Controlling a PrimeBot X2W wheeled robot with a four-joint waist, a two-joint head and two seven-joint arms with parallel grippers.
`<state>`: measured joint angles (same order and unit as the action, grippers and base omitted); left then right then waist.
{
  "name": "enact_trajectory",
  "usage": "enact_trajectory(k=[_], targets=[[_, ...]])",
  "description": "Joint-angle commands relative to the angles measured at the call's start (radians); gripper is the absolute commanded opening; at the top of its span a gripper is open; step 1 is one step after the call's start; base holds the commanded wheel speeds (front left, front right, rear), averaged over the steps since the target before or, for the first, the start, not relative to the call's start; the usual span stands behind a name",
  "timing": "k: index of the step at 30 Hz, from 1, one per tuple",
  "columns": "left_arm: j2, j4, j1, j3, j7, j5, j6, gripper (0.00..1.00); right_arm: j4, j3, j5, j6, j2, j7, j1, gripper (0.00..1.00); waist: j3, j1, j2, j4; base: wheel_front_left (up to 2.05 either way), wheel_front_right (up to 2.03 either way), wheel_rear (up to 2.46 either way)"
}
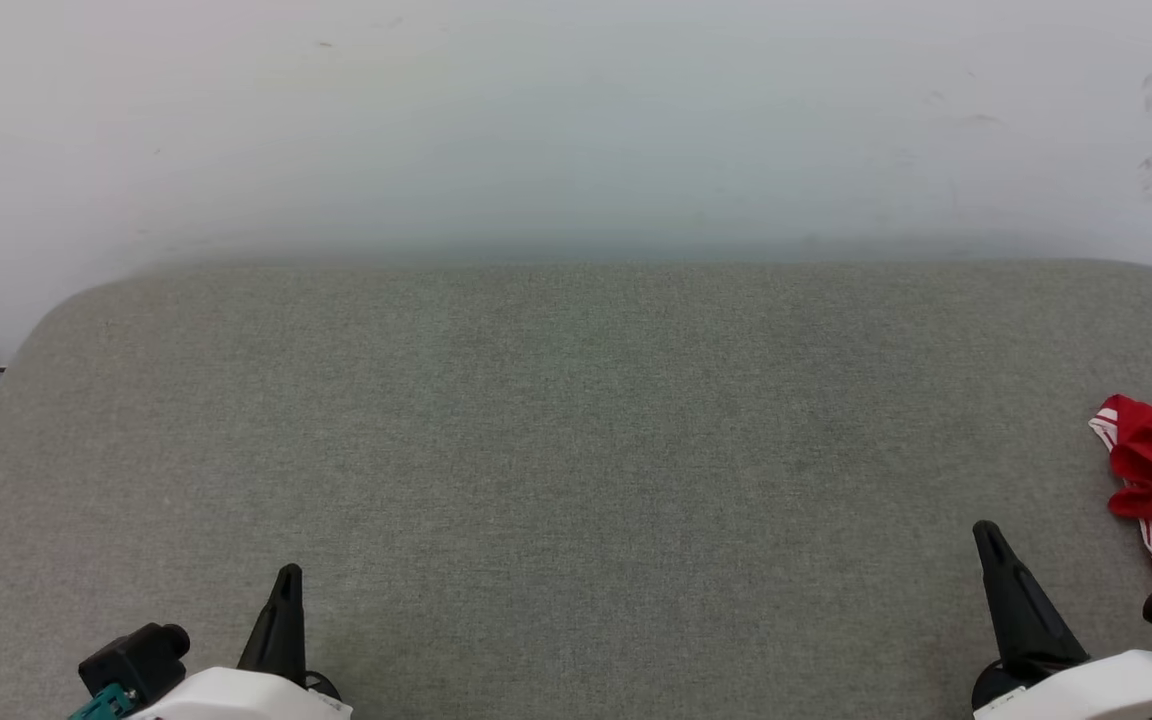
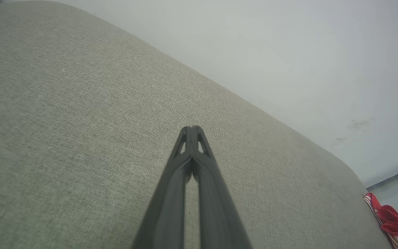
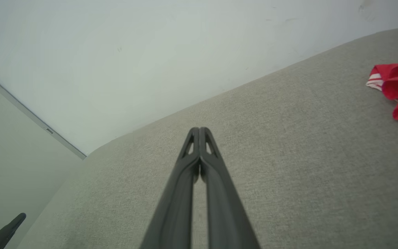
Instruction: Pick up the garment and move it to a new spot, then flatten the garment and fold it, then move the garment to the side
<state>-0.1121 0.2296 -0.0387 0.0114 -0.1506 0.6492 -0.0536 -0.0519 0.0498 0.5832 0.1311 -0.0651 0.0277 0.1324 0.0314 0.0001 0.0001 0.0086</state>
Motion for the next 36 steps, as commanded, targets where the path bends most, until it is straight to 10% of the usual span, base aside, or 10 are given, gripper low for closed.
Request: enact_trajectory(k=[1, 36], targets=[[-0.001, -0.012, 0.028, -0.009, 0.008, 0.030, -0.005, 0.00, -0.004, -0.001, 0.035, 0.000, -0.010, 0.001, -0.031, 0.00, 0.000, 0.0000, -0.0001, 0.000, 0.00, 0.00, 0.00], [0.028, 0.000, 0.089, -0.065, 0.130, 0.466, -0.040, 0.00, 0.135, 0.003, 0.523, 0.000, -0.019, 0.019, -0.132, 0.00, -0.013, 0.0000, -0.0001, -0.003, 0.00, 0.00, 0.00]])
